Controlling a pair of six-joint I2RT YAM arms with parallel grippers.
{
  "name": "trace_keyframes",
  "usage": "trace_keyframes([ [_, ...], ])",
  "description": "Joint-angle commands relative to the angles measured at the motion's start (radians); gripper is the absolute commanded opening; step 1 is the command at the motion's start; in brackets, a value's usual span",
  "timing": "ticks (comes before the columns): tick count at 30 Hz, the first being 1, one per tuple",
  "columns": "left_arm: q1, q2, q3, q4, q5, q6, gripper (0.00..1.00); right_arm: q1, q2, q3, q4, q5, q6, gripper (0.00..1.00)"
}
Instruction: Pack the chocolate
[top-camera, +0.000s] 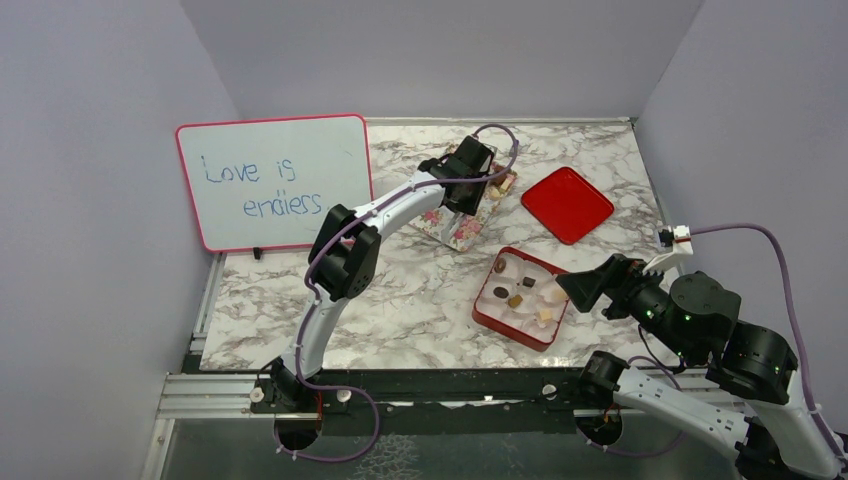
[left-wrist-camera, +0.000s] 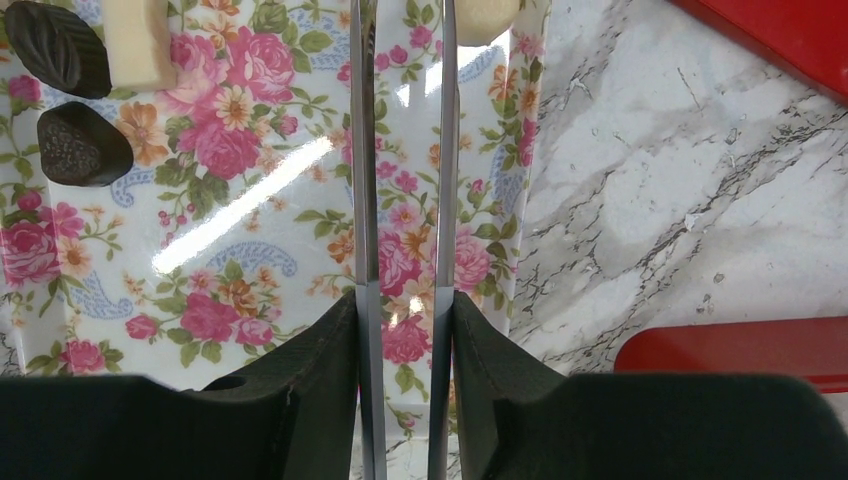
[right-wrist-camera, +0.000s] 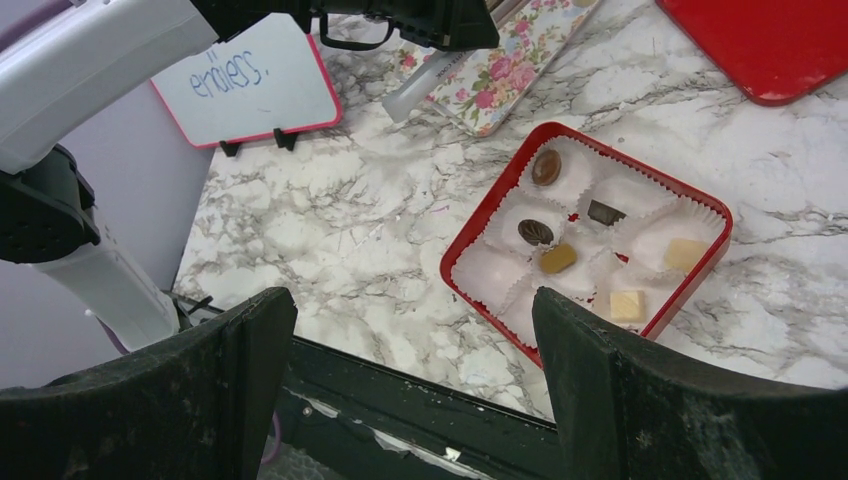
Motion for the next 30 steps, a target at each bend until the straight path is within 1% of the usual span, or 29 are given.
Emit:
trace_keyframes([
  [1,0.002,0.000,0.041,0.014,-0.012,0.005,0.36,0.008,-0.007,0.009,0.009,0.040,-0.014,0.94],
  [6,0.003,0.032,0.074,0.014,0.034,0.008,0.36,0.008,-0.003,0.008,0.009,0.034,-0.014,0.94],
  [11,0.002,0.047,0.090,0.011,0.020,0.001,0.35,0.008,-0.003,0.012,0.009,0.033,-0.014,0.94],
  [19,0.002,0.026,0.071,0.009,0.035,0.003,0.23,0.007,-0.003,0.012,0.012,0.033,-0.012,0.94],
  [30,0.002,-0.114,-0.022,0.007,0.046,-0.028,0.13,0.008,-0.006,0.008,0.013,0.025,-0.005,0.94],
])
